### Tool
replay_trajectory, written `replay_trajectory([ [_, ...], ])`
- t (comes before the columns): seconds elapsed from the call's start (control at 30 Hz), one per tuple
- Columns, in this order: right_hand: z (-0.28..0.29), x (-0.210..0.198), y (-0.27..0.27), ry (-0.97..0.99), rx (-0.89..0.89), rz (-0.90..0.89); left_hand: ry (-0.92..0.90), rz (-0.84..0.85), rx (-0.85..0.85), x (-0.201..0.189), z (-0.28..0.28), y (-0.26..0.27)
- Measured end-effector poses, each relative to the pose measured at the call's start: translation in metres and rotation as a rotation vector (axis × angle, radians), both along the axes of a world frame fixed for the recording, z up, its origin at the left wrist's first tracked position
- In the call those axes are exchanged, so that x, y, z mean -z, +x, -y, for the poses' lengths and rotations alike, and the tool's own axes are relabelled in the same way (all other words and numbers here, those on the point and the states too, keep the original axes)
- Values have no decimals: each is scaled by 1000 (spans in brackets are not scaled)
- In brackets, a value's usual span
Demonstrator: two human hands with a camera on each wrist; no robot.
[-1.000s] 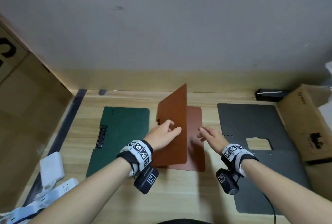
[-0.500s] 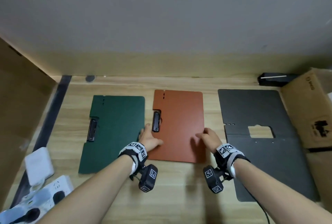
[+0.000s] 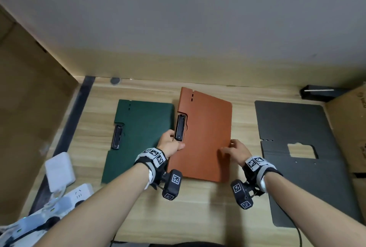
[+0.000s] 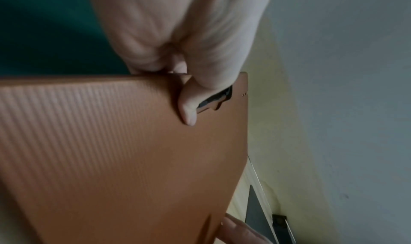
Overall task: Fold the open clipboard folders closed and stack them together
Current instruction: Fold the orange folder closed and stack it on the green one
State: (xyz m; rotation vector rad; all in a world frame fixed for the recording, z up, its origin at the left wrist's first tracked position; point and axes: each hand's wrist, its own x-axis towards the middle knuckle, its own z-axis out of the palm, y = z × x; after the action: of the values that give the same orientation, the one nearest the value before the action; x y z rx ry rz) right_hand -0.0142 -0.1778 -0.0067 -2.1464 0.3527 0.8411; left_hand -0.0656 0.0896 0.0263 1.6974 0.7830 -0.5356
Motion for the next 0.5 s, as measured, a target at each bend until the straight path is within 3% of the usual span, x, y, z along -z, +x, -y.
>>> replay_trajectory([
  [0.27, -91, -7, -6, -56, -202, 46, 84, 101, -139, -20, -92, -43],
  [0.5, -180, 1, -23, -90, -350, 71, 214, 41, -251, -12, -158, -88],
])
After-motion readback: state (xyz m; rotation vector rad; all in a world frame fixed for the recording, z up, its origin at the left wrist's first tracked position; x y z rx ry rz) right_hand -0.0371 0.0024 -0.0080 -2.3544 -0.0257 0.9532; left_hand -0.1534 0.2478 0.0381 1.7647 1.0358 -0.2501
